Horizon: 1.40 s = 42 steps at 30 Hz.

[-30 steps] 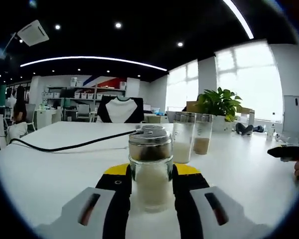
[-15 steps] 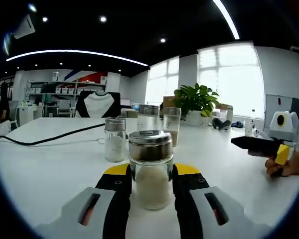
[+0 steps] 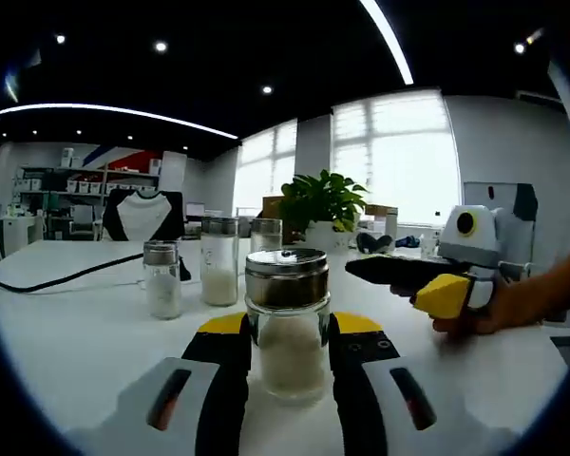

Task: Rotate the seasoning bottle until the label or dispensing opening points toward the visible target arrow and the bottle remains upright within the marked orientation range

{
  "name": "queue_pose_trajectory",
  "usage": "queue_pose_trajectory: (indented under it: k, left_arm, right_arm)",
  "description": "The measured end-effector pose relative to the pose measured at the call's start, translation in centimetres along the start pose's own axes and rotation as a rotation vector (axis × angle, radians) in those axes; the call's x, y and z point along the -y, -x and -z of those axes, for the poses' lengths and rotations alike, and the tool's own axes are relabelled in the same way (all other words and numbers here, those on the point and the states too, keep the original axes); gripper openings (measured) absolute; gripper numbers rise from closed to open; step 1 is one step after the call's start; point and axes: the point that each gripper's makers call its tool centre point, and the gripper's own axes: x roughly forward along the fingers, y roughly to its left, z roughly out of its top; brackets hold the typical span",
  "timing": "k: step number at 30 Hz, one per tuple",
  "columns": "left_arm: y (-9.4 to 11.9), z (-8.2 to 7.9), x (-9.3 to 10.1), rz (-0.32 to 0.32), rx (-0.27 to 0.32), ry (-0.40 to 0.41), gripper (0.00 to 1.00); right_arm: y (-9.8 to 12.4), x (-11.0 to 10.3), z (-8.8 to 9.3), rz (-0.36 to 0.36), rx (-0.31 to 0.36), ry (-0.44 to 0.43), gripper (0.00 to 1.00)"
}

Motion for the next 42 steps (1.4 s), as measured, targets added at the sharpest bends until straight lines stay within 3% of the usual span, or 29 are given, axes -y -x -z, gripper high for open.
queue_pose_trajectory:
  k: [6,14,17,24,27,28,30,33,34,36,42]
  left_arm:
    - [-0.5,0.6,0.6,0.007,-0.045,-0.083,0.33]
    - [-0.6,0.4,2.3,0.085,-0.058,-0.137,0.34]
    - [-0.6,-0.2,3.2,0.124,-0.030,-0.159,0.34]
    - [-0.5,-0.8,2.8,0.135,-0.002,-0.151,0.34]
    - [-0.3,-1.2,3.3,0.158,0.015,-0.196,0.34]
    - [-0.3,-1.4,3.4,0.155,0.025,-0.178,0.34]
    - [-0.6,-1.8,3.3,0.116,0.028,-0.142,0.34]
    - [-1.3,-1.3,3.0,0.038,0.008,-0.150,0.34]
    - [-1.5,-1.1,2.8,0.017,-0.007,-0.177,0.34]
    - [-1.7,-0.7,2.5,-0.037,-0.034,-0.251,0.35]
    - [-1.8,-0.6,1.4,-0.164,-0.047,-0.255,0.36]
  right_arm:
    - [-1.2,0.6,0.4,0.019,-0.033,0.026,0.42]
    - [-3.8,-1.6,-0.1,-0.128,-0.077,0.130,0.37]
    - [-4.6,-1.9,0.2,-0.157,-0.114,0.137,0.35]
    - [-5.1,-1.8,0.1,-0.185,-0.116,0.115,0.34]
    - [-4.6,-1.8,-0.4,-0.187,-0.096,0.026,0.33]
    - [-4.5,-1.5,-0.7,-0.160,-0.093,-0.010,0.33]
    - [-4.6,-0.6,-1.0,-0.088,-0.089,-0.014,0.33]
    - [-4.6,0.1,-0.4,0.007,-0.130,0.024,0.32]
    - [-4.8,0.1,-0.3,0.024,-0.126,0.025,0.32]
    - [-4.9,0.2,0.2,0.047,-0.167,0.112,0.32]
    - [-5.8,0.3,-0.1,0.150,-0.174,0.205,0.33]
